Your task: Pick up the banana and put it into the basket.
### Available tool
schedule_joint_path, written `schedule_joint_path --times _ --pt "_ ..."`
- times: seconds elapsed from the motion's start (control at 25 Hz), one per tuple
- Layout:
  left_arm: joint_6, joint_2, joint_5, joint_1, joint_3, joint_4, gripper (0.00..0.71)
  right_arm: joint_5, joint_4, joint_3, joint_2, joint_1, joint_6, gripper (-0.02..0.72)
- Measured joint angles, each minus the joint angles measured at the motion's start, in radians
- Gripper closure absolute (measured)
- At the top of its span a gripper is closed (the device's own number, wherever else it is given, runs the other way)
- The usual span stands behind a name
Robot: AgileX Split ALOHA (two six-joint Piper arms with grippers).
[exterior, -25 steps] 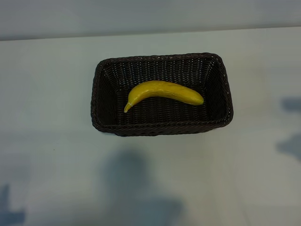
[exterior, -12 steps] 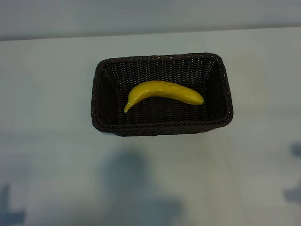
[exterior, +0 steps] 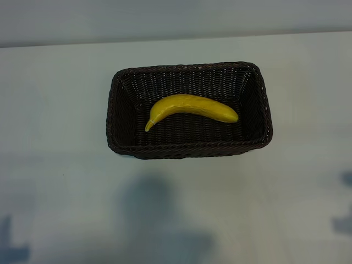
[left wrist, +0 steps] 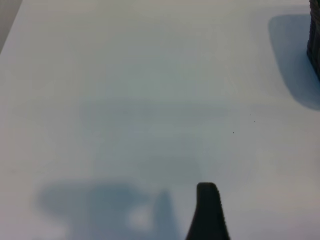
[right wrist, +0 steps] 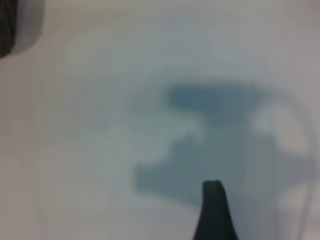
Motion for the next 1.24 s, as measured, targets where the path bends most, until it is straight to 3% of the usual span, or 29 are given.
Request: schedule_joint_path --times 0.44,0.72,1.24 --pt "0.0 0.0 0.0 0.0 0.001 0.0 0.148 -0.004 0.0 0.0 -0.015 0.0 0.0 0.189" --pt "0.0 0.0 0.0 0.0 0.001 0.0 0.148 -0.004 0.0 0.0 -0.266 -0.034 0.0 0.189" --pt "0.0 0.0 0.0 0.0 0.001 0.0 0.148 -0.005 0.003 0.0 -0.273 -0.014 0.0 0.189"
